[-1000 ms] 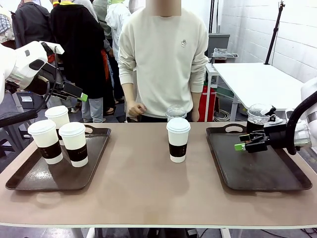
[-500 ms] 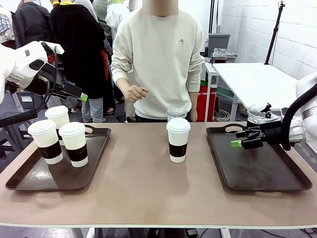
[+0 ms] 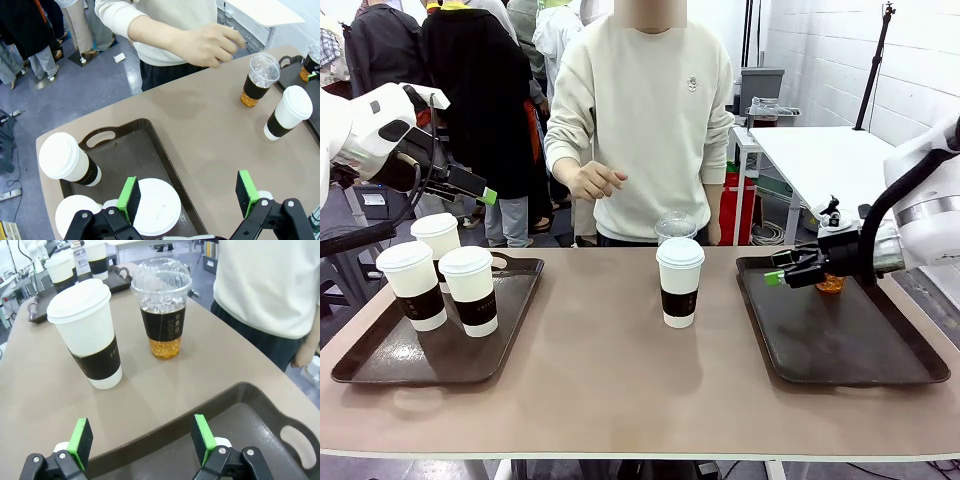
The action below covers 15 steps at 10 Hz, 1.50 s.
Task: Distribute the coffee onto the tray.
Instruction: Pick up another iced Americano from the middle of the table and place it on the right Handle tray.
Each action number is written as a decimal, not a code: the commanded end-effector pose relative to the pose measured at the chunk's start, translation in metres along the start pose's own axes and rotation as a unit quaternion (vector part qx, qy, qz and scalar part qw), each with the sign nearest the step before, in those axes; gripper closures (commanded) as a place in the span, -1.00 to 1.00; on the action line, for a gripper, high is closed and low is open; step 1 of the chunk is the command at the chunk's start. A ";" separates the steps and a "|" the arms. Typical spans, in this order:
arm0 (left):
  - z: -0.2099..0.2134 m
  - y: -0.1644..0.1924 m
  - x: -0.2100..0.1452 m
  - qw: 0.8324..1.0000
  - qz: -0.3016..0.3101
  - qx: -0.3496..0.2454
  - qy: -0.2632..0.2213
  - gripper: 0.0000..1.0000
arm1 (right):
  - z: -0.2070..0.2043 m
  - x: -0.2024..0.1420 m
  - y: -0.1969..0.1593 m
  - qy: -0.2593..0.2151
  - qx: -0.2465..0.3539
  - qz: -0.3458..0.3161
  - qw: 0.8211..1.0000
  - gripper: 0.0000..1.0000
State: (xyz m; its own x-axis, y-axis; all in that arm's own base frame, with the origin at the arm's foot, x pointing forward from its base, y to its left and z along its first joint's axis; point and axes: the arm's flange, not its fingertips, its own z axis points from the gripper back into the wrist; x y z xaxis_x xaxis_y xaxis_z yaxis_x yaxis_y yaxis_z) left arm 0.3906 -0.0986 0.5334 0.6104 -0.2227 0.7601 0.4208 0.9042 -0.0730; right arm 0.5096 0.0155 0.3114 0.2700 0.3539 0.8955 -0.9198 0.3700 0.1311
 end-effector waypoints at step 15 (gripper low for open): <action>0.000 0.001 0.000 1.000 0.005 -0.001 0.002 -1.00 | -0.012 0.007 -0.002 0.019 0.025 0.017 0.999 -1.00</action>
State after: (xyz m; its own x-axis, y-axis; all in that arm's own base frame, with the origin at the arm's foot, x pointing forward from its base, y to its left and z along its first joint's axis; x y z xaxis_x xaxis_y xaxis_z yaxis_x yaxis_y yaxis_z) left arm 0.3906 -0.0986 0.5333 0.6104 -0.2227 0.7601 0.4207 0.9042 -0.0730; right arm 0.5259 0.0300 0.3098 0.2405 0.3775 0.8943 -0.9381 0.3271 0.1142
